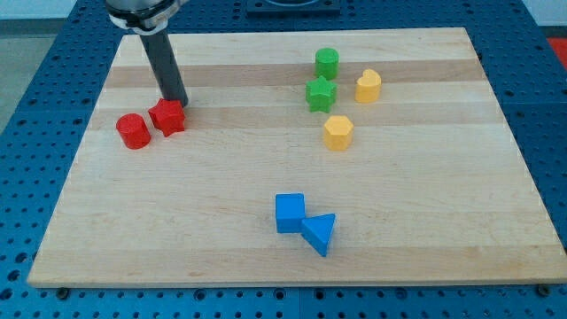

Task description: Drag the red star into the red circle

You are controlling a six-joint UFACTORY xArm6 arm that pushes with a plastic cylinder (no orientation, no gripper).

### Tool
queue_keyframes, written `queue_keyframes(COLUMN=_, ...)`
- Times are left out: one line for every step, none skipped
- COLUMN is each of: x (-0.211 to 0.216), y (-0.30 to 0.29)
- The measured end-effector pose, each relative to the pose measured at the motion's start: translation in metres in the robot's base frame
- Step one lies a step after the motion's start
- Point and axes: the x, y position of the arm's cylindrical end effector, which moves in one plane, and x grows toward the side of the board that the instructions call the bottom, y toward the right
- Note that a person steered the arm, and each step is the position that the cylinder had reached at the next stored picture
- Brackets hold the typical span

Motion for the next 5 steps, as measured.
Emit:
queue_keyframes(x=0.0, y=0.038)
queue_keyframes(x=0.013, y=0.017)
queue_keyframes(x=0.017, y=0.002)
queue_keyframes(x=0.017, y=-0.008)
queue_keyframes(x=0.017, y=-0.021)
